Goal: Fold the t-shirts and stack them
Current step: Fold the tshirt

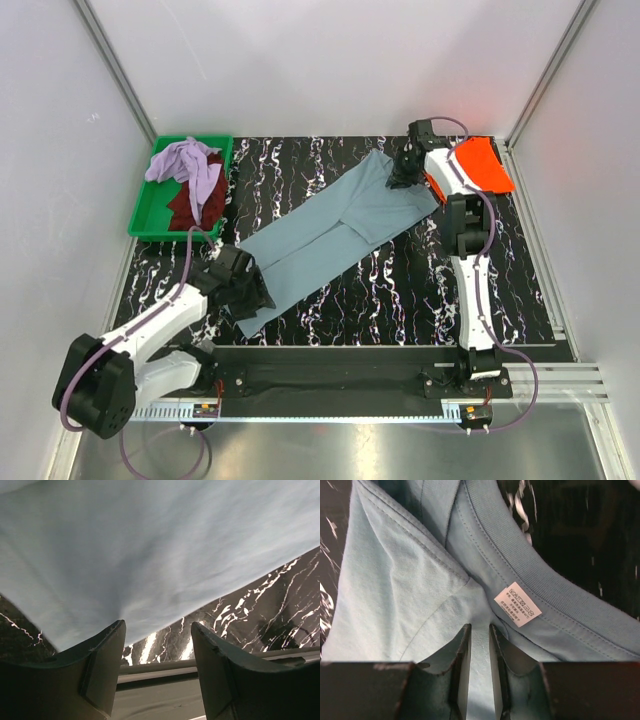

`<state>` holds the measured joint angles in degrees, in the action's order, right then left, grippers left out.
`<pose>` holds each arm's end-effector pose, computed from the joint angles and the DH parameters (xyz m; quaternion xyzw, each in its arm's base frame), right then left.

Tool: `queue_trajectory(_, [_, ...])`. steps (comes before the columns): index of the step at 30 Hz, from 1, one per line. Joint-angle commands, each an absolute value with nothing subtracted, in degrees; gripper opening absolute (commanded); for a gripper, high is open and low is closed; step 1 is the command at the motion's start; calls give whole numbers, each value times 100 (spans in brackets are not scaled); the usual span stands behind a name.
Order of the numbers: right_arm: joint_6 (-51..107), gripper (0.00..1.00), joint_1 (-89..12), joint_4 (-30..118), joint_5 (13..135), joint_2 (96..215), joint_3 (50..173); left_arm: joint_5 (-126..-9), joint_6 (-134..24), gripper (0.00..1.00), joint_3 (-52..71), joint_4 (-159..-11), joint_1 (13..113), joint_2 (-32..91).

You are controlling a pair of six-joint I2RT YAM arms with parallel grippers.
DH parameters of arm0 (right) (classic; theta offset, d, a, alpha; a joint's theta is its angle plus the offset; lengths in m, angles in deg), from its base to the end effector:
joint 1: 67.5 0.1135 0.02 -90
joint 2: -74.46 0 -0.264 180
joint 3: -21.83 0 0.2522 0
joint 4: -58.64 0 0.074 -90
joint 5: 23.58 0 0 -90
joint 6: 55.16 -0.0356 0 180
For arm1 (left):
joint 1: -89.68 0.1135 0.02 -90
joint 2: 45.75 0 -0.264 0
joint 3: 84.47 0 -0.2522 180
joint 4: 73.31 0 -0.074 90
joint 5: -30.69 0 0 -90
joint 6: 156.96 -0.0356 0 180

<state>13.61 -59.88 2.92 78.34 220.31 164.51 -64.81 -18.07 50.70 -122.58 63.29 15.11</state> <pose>0.5407 0.0798 0.1546 0.0859 0.9547 0.1633 0.2334 0.1593 -0.0829 0.1750 -0.1803 0.9590 -0.1676 0.1405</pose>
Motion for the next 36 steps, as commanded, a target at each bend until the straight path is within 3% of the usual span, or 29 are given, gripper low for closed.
queue_trajectory(1, [1586,28,-5959,75,7617,22589,17146,-6414,-1801,60,5119,-11732,6305,1638])
queue_trajectory(9, [1665,31,-5959,172,7960,22942,18200,-6538,-1774,60,5119,-11432,6130,2228])
queue_trajectory(17, [1603,38,-5959,172,8083,21853,17983,-6380,-1467,60,4961,-11511,5410,2298])
queue_trajectory(23, [1305,40,-5967,32,8057,20851,17201,-5353,-1448,60,4461,-12520,4978,2220])
queue_trajectory(28, [874,29,-5950,136,8092,20148,15708,-4202,-1633,62,4038,-13435,5022,2026])
queue_trajectory(32, [479,26,-5959,934,8040,19655,14154,-4357,-1835,62,3853,-13385,5022,1834])
queue_trajectory(36, [312,24,-5950,1252,8031,19654,13624,-5315,-2073,62,4029,-12462,5022,1595])
